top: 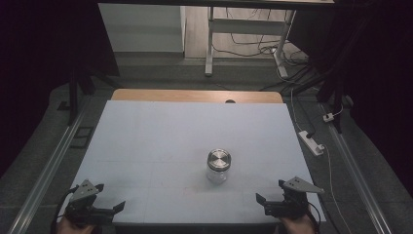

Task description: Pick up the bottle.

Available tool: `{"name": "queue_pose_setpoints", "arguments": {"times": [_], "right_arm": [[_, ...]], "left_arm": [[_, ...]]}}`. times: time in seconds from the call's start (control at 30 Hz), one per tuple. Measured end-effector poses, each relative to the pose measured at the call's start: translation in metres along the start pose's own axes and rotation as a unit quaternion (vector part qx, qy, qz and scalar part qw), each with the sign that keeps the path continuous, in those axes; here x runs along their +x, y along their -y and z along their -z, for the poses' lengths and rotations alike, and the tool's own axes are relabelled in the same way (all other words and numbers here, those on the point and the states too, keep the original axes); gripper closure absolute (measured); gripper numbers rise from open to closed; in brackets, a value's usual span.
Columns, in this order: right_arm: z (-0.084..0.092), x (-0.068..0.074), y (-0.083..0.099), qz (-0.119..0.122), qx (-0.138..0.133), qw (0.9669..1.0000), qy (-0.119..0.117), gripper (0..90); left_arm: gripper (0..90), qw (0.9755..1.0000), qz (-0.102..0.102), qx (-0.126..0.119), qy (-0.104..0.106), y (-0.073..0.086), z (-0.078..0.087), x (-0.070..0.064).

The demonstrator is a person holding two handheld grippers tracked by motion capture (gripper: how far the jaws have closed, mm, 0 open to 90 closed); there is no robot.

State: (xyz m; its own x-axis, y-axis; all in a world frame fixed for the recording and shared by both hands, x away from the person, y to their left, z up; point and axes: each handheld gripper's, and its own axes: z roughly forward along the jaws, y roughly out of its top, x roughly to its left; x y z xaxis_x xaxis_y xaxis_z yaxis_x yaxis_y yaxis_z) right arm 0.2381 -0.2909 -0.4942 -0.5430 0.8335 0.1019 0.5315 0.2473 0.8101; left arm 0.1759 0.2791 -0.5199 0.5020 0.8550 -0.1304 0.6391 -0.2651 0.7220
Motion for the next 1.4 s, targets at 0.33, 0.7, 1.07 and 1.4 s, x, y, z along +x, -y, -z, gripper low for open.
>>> {"name": "queue_pose_setpoints", "arguments": {"times": [0.33,0.7,1.07,1.4], "right_arm": [[-0.0009,0.0006,-0.0004,0.002,0.002,0.9999,-0.015,0.0],[-0.0049,-0.0014,-0.0029,-0.003,0.011,0.9994,-0.032,0.0],[-0.0044,0.0020,-0.0042,0.008,0.004,0.9994,-0.034,0.0],[-0.0085,0.0063,-0.0096,0.031,0.002,0.9981,-0.052,0.0]], "left_arm": [[0.2,1.0000,0.004,0.000,-0.005,0.0004,0.0004,-0.0001],[1.6,0.9999,0.010,-0.002,-0.005,0.0027,0.0026,0.0005],[2.1,0.9999,0.012,0.002,-0.001,0.0015,0.0010,0.0003],[0.3,0.9997,0.021,0.011,-0.006,0.0009,-0.0008,0.0008]]}}
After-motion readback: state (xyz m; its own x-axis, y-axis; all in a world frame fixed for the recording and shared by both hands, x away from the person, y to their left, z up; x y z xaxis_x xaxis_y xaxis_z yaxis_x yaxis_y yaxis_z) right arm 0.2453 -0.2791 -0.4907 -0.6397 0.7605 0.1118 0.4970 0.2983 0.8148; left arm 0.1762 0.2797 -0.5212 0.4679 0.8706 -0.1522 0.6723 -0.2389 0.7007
